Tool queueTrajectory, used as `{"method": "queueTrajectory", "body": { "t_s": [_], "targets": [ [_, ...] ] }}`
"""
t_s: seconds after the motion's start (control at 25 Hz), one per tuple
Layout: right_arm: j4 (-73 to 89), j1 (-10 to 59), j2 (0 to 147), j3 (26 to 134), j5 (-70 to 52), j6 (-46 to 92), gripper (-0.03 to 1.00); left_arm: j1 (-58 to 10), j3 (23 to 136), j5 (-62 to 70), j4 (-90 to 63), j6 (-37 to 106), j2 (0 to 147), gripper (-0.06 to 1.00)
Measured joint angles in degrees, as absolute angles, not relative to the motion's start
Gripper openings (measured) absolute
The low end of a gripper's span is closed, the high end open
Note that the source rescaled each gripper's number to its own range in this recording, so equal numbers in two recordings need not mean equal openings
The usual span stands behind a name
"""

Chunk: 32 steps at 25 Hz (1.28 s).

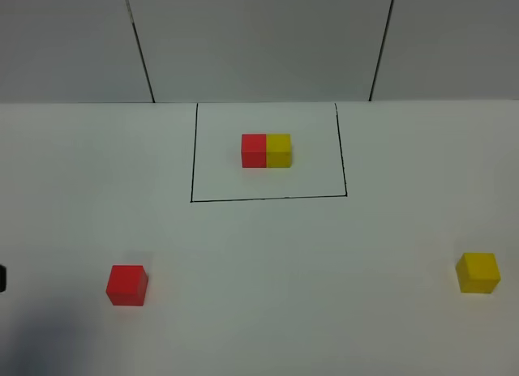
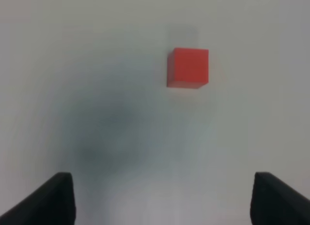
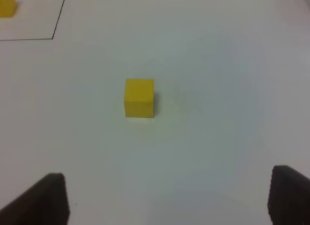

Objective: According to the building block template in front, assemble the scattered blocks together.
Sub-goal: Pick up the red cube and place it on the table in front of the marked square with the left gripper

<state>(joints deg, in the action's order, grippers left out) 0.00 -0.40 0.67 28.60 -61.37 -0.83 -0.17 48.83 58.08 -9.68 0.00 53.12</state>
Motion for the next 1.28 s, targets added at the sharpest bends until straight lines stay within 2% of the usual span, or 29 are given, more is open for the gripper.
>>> {"method": "queueTrajectory", "body": {
  "t_s": [0.2,0.52,0.8,1.28],
  "targets": [
    [0.0,-0.4,0.7,28.6,-61.4,-0.8,0.79,-1.6,53.4,56.4,-10.1,0.5,70.4,0.67],
    [0.0,-0.4,0.7,28.6,-61.4,-0.8,0.79,-12.5,58.7,51.7,-5.4,-2.3,88.1,0.67],
    [0.0,-0.4,0.7,28.6,-61.4,-0.8,0.79,-17.1,59.8,46.3,-3.1,-6.3,94.1,0.67],
    [0.0,-0.4,0.7,28.6,-61.4,-0.8,0.79,-17.5,59.9,43.8,-2.7,-7.9,100.7,0.67]
  ]
}}
